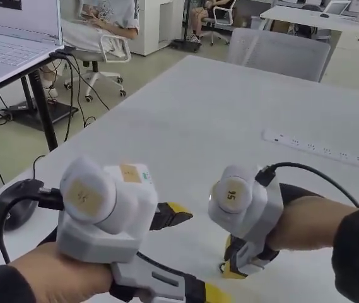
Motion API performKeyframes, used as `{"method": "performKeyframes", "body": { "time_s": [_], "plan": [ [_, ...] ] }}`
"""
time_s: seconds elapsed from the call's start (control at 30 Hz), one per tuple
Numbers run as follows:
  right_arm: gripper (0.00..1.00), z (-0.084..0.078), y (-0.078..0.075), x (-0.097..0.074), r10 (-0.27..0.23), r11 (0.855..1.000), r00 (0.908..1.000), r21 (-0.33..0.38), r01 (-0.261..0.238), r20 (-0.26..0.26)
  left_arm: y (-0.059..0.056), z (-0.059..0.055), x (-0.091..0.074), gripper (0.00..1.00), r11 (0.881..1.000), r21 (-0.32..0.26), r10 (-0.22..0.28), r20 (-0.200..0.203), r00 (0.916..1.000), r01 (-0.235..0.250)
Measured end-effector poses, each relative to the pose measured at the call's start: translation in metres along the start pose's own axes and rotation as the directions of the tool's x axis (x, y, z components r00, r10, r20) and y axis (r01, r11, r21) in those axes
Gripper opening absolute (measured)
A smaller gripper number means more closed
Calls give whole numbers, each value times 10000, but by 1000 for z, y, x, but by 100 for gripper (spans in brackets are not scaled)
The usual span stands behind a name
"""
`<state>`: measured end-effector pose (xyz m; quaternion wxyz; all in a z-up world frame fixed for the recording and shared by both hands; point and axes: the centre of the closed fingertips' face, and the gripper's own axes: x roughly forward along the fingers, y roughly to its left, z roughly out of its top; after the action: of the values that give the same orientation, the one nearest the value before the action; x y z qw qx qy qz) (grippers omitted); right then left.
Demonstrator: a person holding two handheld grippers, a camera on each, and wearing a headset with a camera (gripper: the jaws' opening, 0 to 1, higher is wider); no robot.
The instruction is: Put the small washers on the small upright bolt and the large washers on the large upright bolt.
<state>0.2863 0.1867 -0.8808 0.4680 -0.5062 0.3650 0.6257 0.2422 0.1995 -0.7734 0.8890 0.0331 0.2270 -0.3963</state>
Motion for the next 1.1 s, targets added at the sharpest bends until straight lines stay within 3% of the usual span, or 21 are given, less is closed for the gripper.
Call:
{"method": "performKeyframes", "body": {
  "time_s": [0.33, 1.1],
  "plan": [
    [15, 0, 1, 0, -91, 9997, 10000, -225, 92, 33, -1, 0, 0, 81, 10000, 2, -29, 12, 10000, 29],
    [14, -9, 0, -3, 10, 9999, 10000, 165, -10, 10, -1, 1, 1, 80, 10000, 11, -63, -13, 10000, 63]
  ]
}}
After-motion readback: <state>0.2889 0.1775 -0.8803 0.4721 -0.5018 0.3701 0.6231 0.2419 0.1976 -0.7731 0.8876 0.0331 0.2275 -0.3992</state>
